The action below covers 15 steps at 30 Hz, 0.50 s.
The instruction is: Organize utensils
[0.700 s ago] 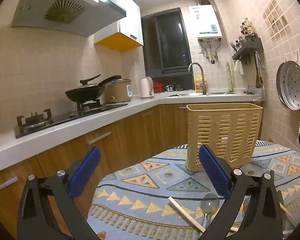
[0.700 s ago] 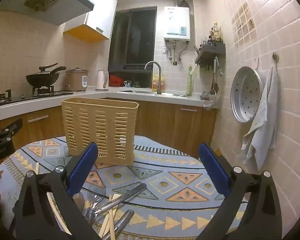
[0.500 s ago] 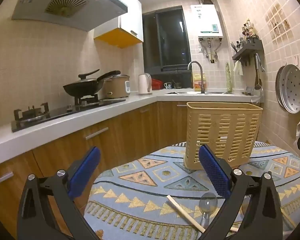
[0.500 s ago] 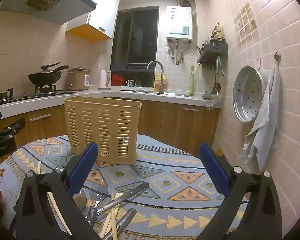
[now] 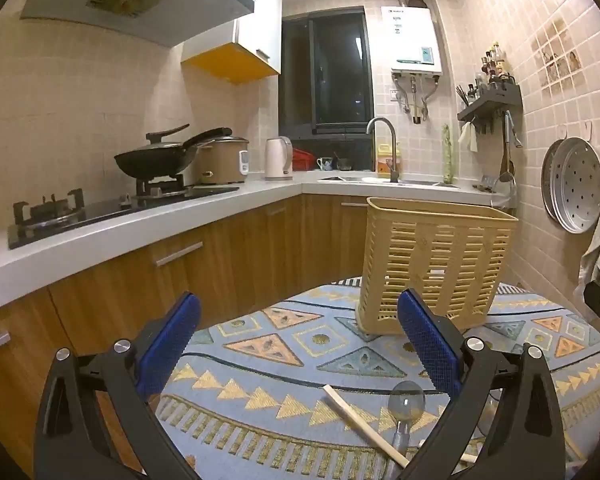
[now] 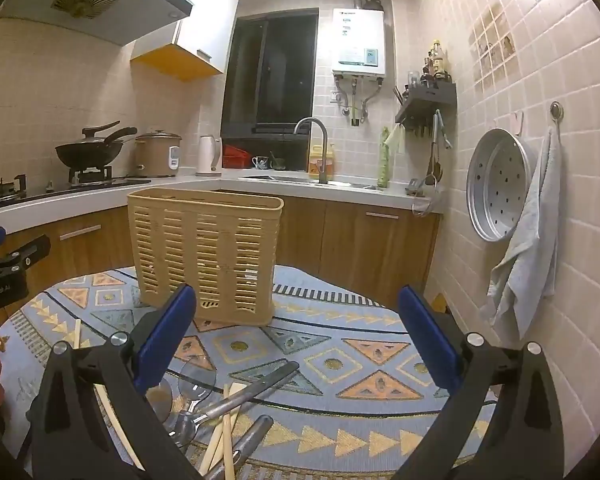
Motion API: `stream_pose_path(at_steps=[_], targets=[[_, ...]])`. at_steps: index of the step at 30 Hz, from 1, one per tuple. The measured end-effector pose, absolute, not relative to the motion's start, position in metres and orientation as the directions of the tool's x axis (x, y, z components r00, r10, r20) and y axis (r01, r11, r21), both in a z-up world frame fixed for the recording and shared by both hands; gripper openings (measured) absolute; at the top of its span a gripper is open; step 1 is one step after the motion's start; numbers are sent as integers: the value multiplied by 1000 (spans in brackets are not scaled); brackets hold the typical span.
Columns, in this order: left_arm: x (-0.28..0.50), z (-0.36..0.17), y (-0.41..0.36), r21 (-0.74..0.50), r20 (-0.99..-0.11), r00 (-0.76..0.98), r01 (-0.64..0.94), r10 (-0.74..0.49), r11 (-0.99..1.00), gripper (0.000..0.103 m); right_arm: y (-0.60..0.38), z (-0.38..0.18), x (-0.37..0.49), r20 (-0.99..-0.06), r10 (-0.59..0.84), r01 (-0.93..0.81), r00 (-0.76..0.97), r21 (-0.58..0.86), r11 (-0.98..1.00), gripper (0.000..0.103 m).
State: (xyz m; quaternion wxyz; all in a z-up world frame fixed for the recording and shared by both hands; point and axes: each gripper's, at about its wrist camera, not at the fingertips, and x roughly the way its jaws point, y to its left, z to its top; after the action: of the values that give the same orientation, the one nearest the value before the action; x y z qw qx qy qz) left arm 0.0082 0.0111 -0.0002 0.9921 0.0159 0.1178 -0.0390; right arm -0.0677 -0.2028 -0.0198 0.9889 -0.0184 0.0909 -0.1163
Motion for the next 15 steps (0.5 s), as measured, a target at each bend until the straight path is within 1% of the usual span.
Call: stream_pose_path(at_steps=[15], targets=[[10, -1, 10, 29, -231, 970, 86, -77, 996, 95, -206, -22, -66, -195, -230, 226, 953, -44, 973, 96]])
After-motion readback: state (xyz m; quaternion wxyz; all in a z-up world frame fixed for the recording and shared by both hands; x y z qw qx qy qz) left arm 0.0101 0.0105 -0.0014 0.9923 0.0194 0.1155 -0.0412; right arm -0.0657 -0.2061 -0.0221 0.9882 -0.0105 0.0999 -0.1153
